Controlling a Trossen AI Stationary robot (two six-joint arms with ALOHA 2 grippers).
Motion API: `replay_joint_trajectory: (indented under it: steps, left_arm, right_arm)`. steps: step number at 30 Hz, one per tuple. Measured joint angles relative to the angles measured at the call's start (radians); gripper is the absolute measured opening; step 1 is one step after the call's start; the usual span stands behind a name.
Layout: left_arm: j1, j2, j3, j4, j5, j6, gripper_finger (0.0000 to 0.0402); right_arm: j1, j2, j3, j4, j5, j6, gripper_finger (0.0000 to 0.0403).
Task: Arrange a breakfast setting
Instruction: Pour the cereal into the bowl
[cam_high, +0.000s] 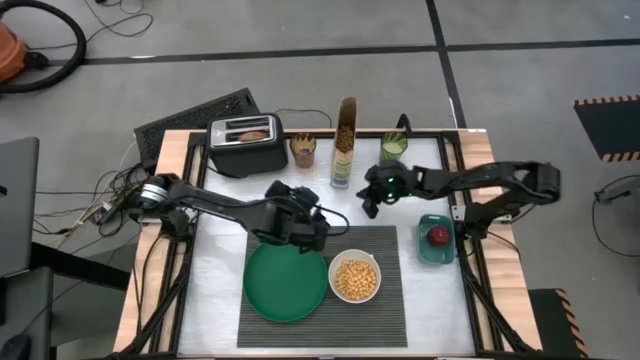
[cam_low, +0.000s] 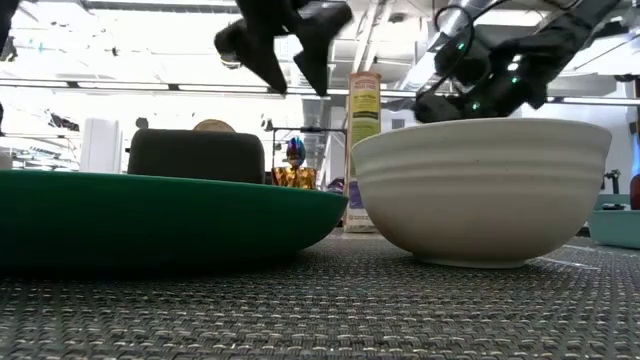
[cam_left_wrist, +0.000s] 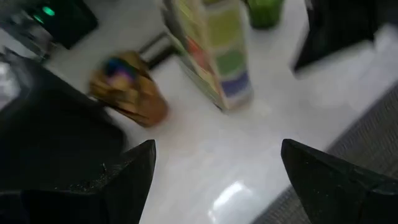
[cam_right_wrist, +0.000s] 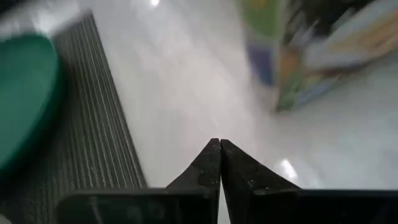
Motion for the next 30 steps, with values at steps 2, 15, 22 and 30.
replay_joint_trajectory:
  steps: [2, 15, 22, 30]
  left_arm:
    - [-0.012, -0.040, 0.000, -0.051, -0.042, -0.029, 0.0330]
    - [-0.024, -0.118, 0.001, -0.226, -0.125, -0.102, 0.0330]
    - [-0.023, -0.118, 0.001, -0.258, -0.146, -0.110, 0.0330]
    - [-0.015, -0.118, 0.001, -0.274, -0.174, -0.107, 0.0330]
  right_arm:
    - [0.006, 0.056, 0.019, -0.002, -0.002, 0.000, 0.0024]
    - [-0.035, 0.320, 0.241, -0.018, -0.024, -0.032, 0.0033]
    - [-0.095, 0.365, 0.289, -0.074, -0.024, -0.052, 0.0024]
    - [-0.208, 0.329, 0.291, -0.075, -0.022, -0.059, 0.0032]
